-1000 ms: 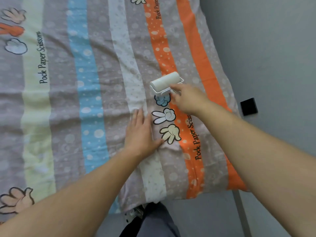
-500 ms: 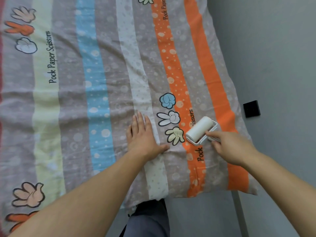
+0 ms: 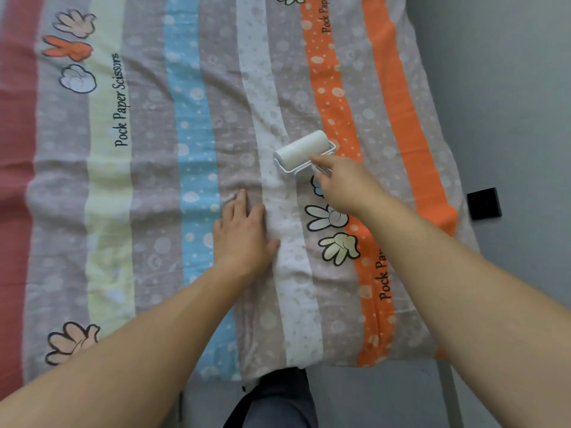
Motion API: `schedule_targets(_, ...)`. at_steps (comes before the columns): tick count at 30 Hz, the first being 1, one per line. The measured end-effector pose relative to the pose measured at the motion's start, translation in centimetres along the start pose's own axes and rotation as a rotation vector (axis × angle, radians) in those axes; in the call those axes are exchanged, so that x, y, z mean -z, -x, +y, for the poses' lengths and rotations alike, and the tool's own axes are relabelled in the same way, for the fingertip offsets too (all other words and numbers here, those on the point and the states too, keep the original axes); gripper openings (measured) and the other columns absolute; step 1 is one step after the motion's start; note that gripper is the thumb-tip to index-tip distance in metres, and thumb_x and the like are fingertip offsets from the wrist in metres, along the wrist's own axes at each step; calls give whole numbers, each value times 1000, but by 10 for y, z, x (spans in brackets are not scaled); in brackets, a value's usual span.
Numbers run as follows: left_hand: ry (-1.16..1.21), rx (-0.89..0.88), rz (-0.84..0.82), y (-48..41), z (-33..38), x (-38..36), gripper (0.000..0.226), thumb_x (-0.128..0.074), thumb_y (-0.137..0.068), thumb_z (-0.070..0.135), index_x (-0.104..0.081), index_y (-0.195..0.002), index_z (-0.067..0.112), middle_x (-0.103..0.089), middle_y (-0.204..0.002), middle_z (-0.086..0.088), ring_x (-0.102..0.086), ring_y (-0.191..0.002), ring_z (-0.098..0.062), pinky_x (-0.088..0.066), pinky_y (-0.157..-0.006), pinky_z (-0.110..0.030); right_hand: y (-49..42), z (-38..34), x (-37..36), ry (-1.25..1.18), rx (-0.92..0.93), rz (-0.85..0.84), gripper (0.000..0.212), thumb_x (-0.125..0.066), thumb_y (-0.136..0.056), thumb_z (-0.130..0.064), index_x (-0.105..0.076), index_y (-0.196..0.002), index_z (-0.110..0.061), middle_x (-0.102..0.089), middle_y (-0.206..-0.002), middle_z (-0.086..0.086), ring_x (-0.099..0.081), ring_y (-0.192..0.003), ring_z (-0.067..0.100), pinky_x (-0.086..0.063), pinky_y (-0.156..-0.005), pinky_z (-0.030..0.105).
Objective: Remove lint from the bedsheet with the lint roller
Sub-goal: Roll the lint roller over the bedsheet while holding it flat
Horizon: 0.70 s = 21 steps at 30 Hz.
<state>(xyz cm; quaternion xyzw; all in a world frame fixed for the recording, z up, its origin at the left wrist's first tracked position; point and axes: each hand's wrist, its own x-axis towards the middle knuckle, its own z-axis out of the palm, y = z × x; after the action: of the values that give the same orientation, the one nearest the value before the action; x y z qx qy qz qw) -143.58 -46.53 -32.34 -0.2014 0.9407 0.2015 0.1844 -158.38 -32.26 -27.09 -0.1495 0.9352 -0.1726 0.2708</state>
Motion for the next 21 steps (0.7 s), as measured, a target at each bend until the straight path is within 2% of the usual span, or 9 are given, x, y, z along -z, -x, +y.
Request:
schedule_targets(4, -2, -6, 1, -1, -3, -1, 72, -66, -89, 52, -36, -149, 27, -3, -170, -4, -5, -154, -26, -21, -118, -47, 11, 25, -24, 116, -48, -28, 48, -44, -95, -27, -44, -140, -41, -55, -138, 0, -53, -122, 28, -48, -96, 42)
schedule_targets(7, -47, -8, 5, 1, -3, -2, 72, -61, -91, 57, -32, -152, 31, -1, -170, -3, -1, -155, -25, -11, -121, -50, 47, 56, -23, 208, -87, -89, 46, -44, -96, -29, -43, -140, -43, -60, -132, 3, -55, -116, 29, -49, -90, 40)
schedule_targets(10, -51, 9, -55, 4, -2, -5, 77, -56, -93, 58, -21, -157, 32, 8, -170, -2, 12, -156, -25, 3, -123, -61, 86, 77, -14, 277, -80, -143, 47, -46, -97, -28, -42, -141, -42, -63, -126, 4, -57, -113, 29, -49, -85, 38)
schedule_targets(13, -64, 30, -135, 9, -1, -5, 91, -55, -92, 64, -5, -161, 34, 21, -168, -1, 26, -152, -27, 9, -117, -70, 107, 93, -3, 328, -100, -184, 48, -46, -95, -28, -43, -141, -43, -64, -126, 3, -59, -111, 27, -50, -82, 36)
schedule_targets(18, -63, 144, -237, 21, 3, 0, 119, -61, -78, 78, 11, -160, 30, 38, -161, -5, 36, -147, -30, 6, -115, -74, 137, 103, 29, 431, -157, -327, 46, -44, -94, -29, -46, -136, -47, -62, -130, -5, -59, -113, 22, -51, -86, 33)
schedule_targets(21, -55, 224, -240, 21, 6, 3, 130, -61, -75, 82, 19, -159, 24, 37, -161, -5, 33, -149, -29, 5, -115, -72, 135, 84, 57, 382, -105, -276, 41, -43, -98, -34, -46, -135, -48, -61, -130, -9, -58, -114, 20, -49, -82, 31)
